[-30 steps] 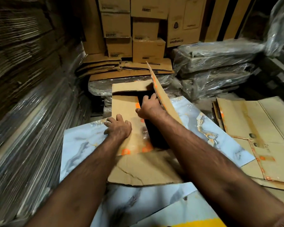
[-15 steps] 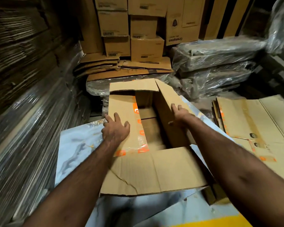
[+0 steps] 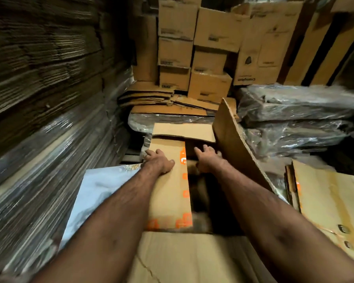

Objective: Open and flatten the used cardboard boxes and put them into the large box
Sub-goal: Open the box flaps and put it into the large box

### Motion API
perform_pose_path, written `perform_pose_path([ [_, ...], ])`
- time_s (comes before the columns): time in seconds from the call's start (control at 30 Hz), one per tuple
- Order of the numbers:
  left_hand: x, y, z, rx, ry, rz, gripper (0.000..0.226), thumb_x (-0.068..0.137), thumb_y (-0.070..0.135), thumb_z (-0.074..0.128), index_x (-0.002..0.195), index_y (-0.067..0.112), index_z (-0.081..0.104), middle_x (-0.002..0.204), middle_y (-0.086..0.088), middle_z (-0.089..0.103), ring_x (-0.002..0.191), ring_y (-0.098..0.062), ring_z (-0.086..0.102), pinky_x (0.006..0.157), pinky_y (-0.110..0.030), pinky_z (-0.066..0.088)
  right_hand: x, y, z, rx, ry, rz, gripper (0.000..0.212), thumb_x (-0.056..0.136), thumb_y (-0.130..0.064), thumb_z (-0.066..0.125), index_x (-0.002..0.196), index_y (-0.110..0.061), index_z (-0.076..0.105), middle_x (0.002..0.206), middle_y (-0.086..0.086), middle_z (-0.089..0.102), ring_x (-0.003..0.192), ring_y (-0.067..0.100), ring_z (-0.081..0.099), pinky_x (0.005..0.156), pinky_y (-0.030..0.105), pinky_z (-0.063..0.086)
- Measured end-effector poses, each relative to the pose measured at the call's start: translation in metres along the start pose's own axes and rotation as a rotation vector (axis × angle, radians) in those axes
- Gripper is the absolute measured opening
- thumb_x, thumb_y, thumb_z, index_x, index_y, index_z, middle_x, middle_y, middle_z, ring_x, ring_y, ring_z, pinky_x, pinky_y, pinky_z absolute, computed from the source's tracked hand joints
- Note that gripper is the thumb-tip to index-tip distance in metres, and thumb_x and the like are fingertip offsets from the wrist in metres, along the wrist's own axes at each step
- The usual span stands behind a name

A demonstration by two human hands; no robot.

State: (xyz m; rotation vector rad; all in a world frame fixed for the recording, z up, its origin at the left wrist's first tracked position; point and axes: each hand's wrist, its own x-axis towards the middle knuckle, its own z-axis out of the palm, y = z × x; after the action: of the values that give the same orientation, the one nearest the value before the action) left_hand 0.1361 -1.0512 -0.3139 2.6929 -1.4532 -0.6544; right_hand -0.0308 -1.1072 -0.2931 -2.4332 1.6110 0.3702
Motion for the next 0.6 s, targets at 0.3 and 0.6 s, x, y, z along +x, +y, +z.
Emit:
perform_pose_path([
  [0.3,0.047,0.008,0.0,0.027,0.0,-0.001,0.11,0.075,0.087,0.046,0.158,0.035,-0.004,0.162,-0.021,-0.017,0.147,-0.046,0.012,0.114,-0.057,0.029,0.089,0.044,0.022,-0.189,0.022,-0.073,0.09,0.095,-0.04,0.055,0.159,-0.021,-0.005,0.161,0.024,0.004,0.149,0.043,0.004,0.121,0.05,0.013],
  [0.6,0.053,0.01,0.025,0.046,0.259,0.07,0.106,0.076,0.087,0.04,0.158,0.028,0.01,0.161,-0.024,-0.001,0.137,-0.043,0.034,0.105,-0.043,0.039,0.148,0.044,-0.013,-0.157,0.493,-0.053,0.085,0.09,-0.041,0.056,0.158,-0.026,0.006,0.164,0.015,-0.011,0.15,0.038,0.001,0.111,0.054,0.027],
])
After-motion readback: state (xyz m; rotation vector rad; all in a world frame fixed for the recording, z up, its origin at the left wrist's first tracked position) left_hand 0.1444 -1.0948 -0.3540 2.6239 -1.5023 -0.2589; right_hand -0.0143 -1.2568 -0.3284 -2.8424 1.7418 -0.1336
